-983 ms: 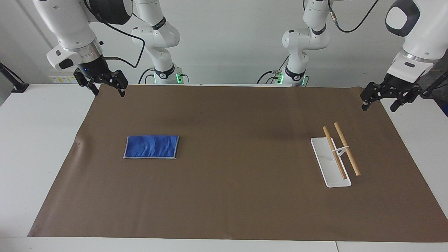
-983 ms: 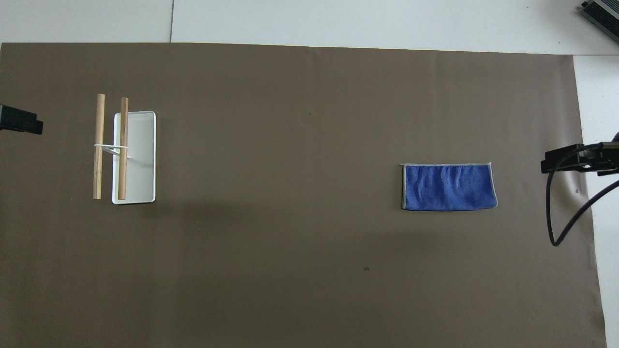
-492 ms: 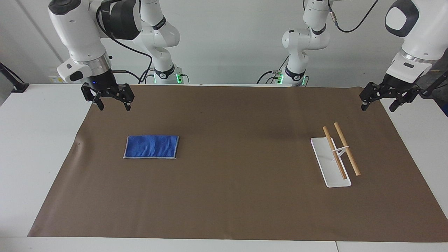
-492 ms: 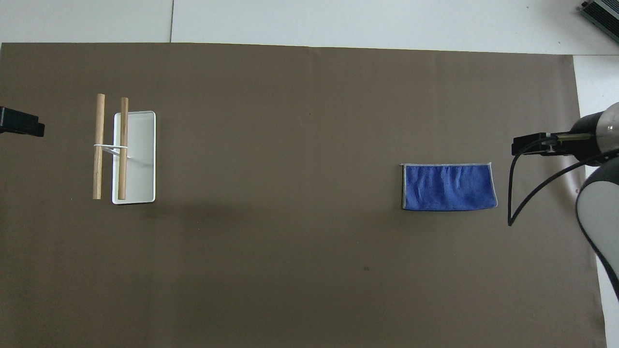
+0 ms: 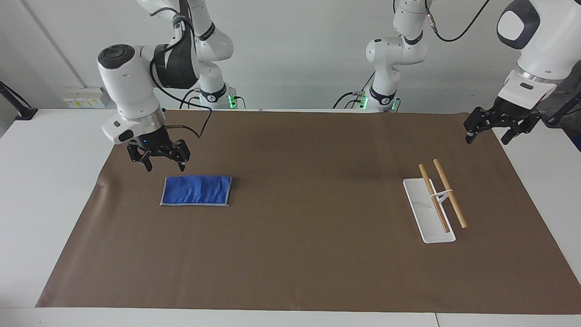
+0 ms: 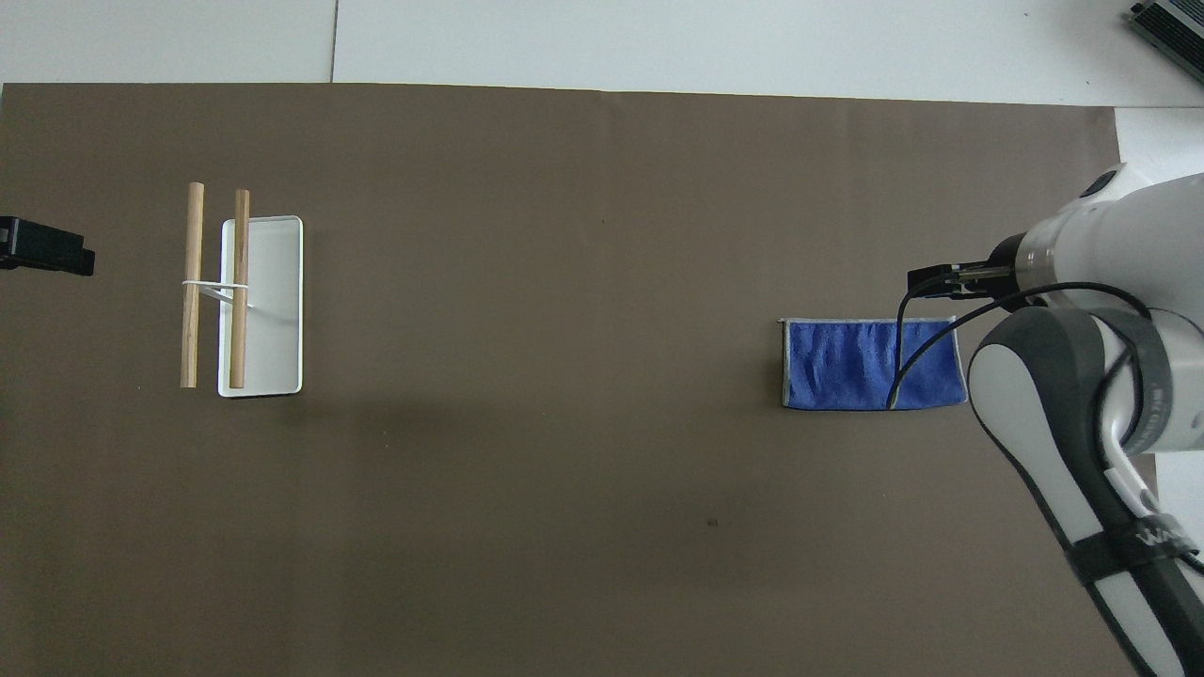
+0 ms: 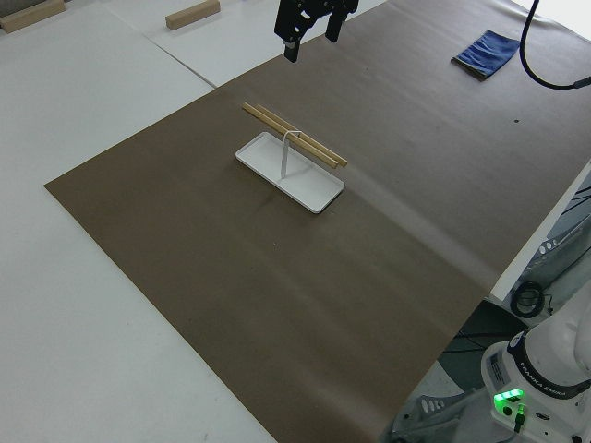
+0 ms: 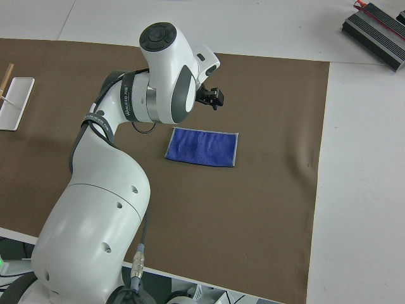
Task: Right arm passes towel to left arm to hang
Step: 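Reach the right gripper down onto the blue towel's near edge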
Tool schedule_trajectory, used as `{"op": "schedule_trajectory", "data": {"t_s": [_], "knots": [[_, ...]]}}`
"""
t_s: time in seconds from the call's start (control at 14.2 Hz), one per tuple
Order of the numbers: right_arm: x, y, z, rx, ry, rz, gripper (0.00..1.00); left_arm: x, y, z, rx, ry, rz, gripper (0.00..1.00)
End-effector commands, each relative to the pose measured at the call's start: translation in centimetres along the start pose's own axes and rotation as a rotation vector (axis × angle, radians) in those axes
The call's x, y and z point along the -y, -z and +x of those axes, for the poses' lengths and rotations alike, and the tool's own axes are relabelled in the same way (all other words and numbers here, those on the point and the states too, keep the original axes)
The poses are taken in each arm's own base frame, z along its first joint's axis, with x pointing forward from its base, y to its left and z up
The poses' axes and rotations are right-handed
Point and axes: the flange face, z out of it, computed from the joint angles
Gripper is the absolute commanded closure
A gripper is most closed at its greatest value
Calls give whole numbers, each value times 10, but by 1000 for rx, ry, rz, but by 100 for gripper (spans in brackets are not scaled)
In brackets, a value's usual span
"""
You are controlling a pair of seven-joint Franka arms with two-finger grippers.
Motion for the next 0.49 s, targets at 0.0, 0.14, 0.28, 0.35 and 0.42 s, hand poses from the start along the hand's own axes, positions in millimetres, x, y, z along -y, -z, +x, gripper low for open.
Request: {"op": "schedule_trajectory", "data": {"t_s": [0.0, 0.14, 0.28, 0.35, 0.42], "knots": [[2, -48, -29, -4, 11, 17, 0, -5, 2, -8, -12, 7, -13, 0], [1, -71, -42, 14, 10, 35, 0, -10, 3, -7, -16, -4, -14, 0], [-5, -88, -48, 2, 31, 37, 0, -11, 2, -8, -12, -4, -16, 0], [-8, -94, -49, -2, 44, 36, 0, -10, 1, -7, -10, -3, -14, 0], [-15, -101, -50, 4, 41, 34, 0, -9, 1, -7, -10, -4, -14, 0]]}}
